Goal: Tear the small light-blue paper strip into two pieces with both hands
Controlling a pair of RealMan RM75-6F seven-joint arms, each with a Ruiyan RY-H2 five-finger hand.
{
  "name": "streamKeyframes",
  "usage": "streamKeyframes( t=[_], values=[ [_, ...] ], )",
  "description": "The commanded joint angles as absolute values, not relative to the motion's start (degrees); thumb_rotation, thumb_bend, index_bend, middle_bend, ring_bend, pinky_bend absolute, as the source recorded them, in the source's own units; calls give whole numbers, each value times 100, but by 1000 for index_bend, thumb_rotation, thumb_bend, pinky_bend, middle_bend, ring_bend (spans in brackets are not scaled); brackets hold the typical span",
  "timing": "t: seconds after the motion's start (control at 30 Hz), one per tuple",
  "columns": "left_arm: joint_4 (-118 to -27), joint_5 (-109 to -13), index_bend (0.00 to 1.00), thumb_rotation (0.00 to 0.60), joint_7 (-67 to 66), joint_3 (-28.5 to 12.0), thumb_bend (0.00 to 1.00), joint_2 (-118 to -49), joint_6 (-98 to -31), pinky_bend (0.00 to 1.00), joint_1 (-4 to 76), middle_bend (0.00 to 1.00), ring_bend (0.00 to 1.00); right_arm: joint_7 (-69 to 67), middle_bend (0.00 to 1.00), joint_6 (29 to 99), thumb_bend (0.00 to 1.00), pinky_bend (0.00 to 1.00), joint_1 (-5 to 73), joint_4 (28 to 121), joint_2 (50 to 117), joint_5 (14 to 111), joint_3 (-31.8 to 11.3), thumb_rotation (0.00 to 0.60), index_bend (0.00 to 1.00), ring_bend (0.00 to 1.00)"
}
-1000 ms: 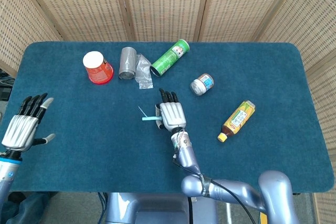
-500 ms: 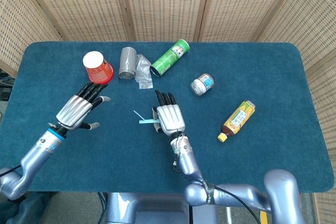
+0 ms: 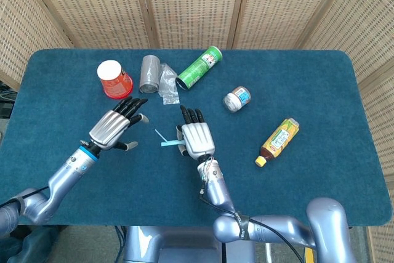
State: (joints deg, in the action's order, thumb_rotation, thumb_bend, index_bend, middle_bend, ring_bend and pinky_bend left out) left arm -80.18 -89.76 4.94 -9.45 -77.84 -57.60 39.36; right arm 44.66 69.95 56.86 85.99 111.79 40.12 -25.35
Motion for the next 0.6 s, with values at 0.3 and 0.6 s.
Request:
streamKeyframes(
  t=[0.3,0.6],
  values=[
    [-7146,-9380,379,600,18,-952,0,-8352,-6335,855,4240,875,836,4574,0,7130,569,0,5748,8683,11215,3978,-2518,600,626,0],
    [-7272,-9264,483,600,52,-839,0,-8316,-5958,867,4462,920,868,4619,0,7177,603,0,5804,8700,11248,3946,-2536,600,626,0]
  ],
)
